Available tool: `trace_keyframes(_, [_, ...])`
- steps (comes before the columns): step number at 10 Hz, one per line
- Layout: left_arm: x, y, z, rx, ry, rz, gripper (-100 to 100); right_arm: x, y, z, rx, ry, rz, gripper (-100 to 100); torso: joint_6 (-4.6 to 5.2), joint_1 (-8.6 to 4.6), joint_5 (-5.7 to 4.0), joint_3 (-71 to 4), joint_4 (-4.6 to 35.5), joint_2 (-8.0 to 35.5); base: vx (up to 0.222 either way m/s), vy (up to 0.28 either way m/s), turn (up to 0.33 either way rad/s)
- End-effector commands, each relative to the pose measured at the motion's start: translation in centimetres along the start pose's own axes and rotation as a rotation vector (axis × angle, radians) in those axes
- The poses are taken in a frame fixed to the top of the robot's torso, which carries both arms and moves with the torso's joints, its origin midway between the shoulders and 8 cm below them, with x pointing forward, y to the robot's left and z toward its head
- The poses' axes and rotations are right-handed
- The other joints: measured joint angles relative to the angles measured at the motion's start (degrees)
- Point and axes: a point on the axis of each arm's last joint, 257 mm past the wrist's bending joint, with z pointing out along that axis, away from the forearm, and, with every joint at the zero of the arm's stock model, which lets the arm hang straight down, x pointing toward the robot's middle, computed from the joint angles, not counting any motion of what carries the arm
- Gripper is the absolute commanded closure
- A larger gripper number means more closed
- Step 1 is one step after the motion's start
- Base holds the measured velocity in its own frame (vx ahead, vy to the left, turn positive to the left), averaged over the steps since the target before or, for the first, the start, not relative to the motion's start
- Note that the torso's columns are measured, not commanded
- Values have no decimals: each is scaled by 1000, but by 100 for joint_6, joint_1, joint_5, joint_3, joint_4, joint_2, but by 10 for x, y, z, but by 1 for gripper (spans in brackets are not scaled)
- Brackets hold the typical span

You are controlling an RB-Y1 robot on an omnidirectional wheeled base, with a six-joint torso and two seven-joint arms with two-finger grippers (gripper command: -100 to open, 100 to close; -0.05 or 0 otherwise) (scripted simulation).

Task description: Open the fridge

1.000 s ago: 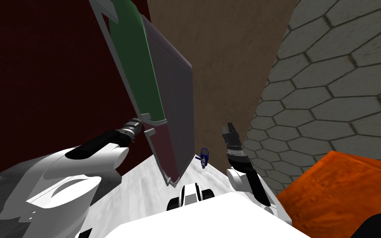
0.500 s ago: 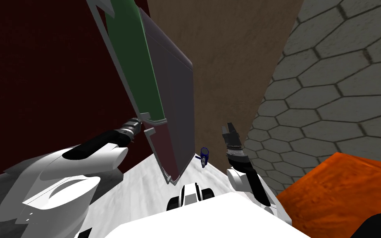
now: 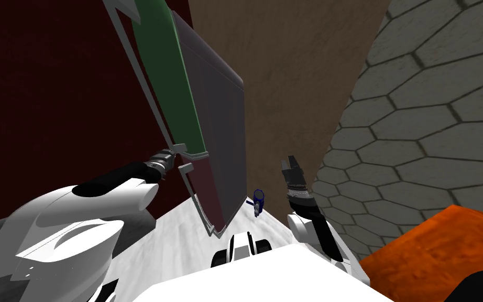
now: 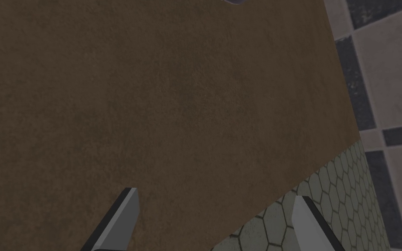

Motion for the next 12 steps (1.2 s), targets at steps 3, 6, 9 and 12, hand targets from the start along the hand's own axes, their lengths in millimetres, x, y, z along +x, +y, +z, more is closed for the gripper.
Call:
trace_keyframes(3, [-26, -10, -1, -7, -54, -8, -100, 0, 0, 0, 0, 0, 0, 0, 6, -4, -4, -11, -5, -14, 34, -66, 29])
trace_keyframes(6, [-38, -10, -1, -30, -80, -14, -100, 0, 0, 0, 0, 0, 0, 0, 13, 1, -19, -22, 10, -17, 12, -31, 15])
trace_keyframes(9, [-49, -9, -2, -52, -104, -22, -100, 0, 0, 0, 0, 0, 0, 0, 16, 1, -31, -43, 14, -41, 57, -59, 40])
trace_keyframes(12, [-49, -9, -2, -52, -104, -22, -100, 0, 0, 0, 0, 0, 0, 0, 24, 14, -26, -38, 11, -33, 2, -13, 2])
